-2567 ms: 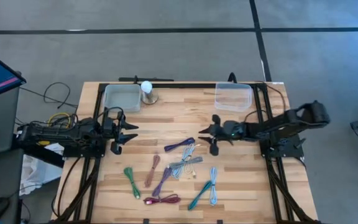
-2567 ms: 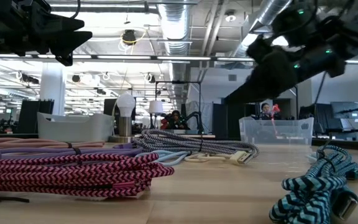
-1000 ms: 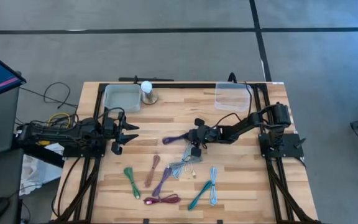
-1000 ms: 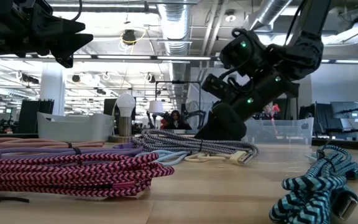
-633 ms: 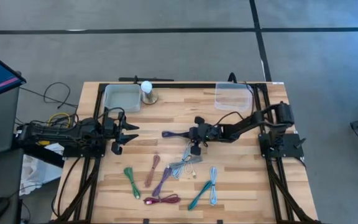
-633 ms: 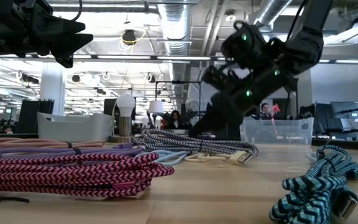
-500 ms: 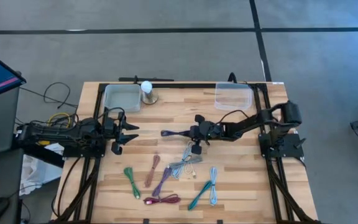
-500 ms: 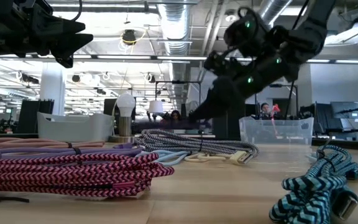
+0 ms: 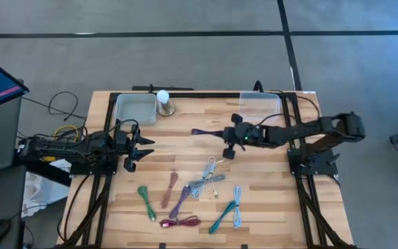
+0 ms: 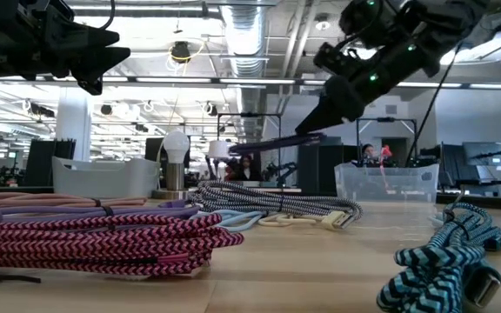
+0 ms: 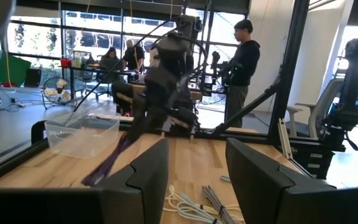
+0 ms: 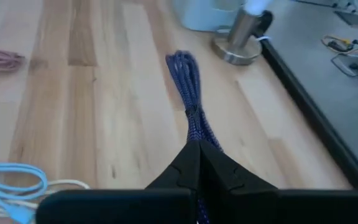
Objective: Pick & Place USB Port
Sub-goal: Put the dark blue patterned charger cable into the transparent bin
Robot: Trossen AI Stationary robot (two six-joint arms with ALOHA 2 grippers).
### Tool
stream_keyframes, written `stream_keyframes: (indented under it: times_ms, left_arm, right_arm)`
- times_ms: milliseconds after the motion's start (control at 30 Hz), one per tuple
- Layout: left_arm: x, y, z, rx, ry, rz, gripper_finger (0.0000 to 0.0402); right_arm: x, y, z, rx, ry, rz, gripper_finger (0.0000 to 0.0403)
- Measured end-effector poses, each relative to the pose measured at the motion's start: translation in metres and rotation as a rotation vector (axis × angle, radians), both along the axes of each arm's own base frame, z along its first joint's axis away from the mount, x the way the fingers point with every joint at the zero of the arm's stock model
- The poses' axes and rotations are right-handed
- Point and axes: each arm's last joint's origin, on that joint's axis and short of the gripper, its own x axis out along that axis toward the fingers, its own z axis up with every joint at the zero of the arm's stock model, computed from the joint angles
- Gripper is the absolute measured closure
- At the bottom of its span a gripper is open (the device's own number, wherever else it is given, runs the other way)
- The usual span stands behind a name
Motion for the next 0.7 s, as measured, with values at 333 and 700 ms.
stream_keyframes:
  times_ms: [333, 700]
  left_arm:
    - [0.0, 0.0, 0.0, 0.0, 0.0, 0.0, 0.0242]
    - [0.0, 0.0, 0.0, 0.0, 0.003, 0.0, 0.0242]
  right_arm:
    - [-0.059, -0.015, 0.009, -0.036, -0.068, -0.132, 0.0403]
    - [-0.07, -0.007, -0.008, 0.169, 0.041, -0.032, 0.0403]
